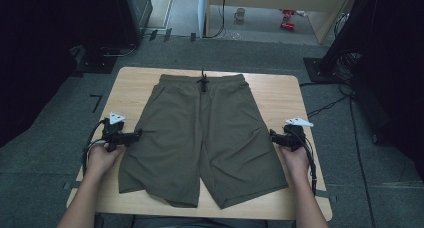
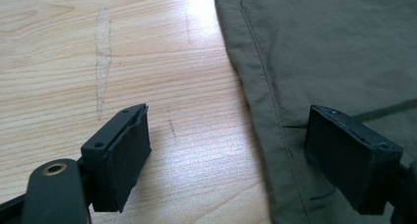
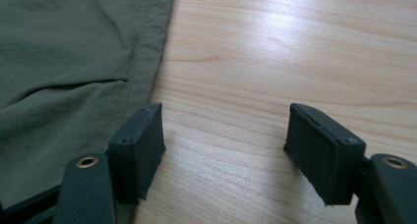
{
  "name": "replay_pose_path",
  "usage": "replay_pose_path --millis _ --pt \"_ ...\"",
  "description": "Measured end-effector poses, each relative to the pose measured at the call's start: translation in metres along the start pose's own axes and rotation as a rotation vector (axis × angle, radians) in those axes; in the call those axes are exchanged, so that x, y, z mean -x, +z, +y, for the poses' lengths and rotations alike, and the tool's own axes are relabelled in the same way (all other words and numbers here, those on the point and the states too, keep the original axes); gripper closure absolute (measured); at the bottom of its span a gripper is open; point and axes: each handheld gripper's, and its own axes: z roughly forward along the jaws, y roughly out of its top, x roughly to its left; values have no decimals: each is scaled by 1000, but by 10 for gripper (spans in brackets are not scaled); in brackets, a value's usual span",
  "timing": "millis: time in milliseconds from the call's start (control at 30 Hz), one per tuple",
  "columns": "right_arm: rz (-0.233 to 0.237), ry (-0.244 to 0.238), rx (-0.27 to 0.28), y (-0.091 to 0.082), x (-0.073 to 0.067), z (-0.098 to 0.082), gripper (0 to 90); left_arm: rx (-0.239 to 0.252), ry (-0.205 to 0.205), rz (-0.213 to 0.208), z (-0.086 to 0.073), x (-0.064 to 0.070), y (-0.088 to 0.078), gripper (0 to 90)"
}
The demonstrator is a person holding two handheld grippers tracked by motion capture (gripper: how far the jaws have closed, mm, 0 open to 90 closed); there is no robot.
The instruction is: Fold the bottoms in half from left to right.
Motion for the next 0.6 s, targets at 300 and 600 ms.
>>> replay_pose_path --millis 300,600 --pt "8 -5 -1 -1 -1 0 354 -15 61 -62 -5 -5 -8 207" --pt "16 -14 -13 -6 -6 8 420 -13 130 -4 3 6 -23 223"
